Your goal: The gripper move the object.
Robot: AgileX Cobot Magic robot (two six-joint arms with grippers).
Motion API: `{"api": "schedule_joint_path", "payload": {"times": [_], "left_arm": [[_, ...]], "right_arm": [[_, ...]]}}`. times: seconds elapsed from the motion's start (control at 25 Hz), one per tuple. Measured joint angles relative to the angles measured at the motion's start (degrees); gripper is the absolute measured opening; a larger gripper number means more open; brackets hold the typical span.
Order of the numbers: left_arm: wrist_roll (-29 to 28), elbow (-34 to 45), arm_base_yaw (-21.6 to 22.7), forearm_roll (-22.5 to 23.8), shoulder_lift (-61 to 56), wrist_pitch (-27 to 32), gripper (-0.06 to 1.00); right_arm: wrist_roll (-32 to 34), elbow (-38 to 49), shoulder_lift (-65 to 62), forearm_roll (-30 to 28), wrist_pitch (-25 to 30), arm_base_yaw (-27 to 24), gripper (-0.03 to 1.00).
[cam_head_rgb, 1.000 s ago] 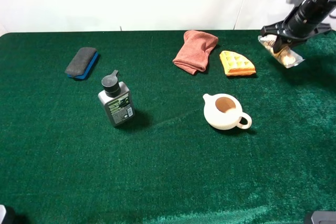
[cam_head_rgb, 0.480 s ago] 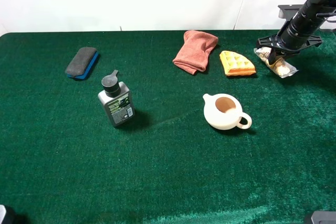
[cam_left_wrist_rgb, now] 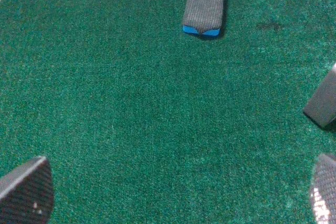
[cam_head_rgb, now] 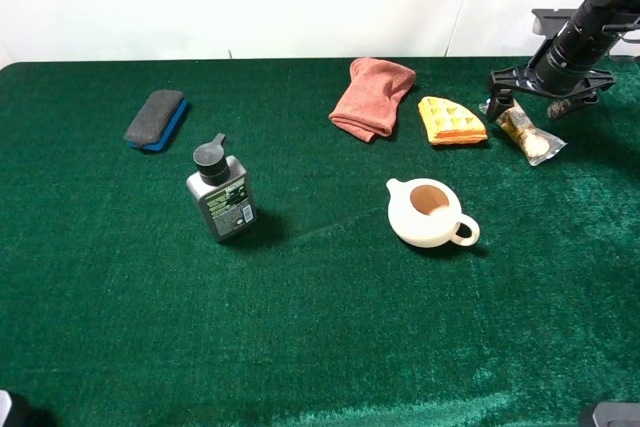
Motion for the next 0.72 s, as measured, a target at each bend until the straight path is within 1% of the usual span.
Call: {"api": "schedule_joint_path", "payload": {"times": [0.36,0.48,0.72], "left_arm": [[0.0,0.0,0.0,0.0,0.0,0.0,0.99],[0.0,0.0,0.0,0.0,0.0,0.0,0.99],[0.0,0.0,0.0,0.0,0.0,0.0,0.99]], "right_arm": [[0.04,0.0,-1.18,-0.06,1.18,0.0,0.7],[0.04,0.0,-3.69,-0.01,2.94,0.0,0.7],[0.04,0.0,-8.62,0.35,8.45,0.0,0.7]]}}
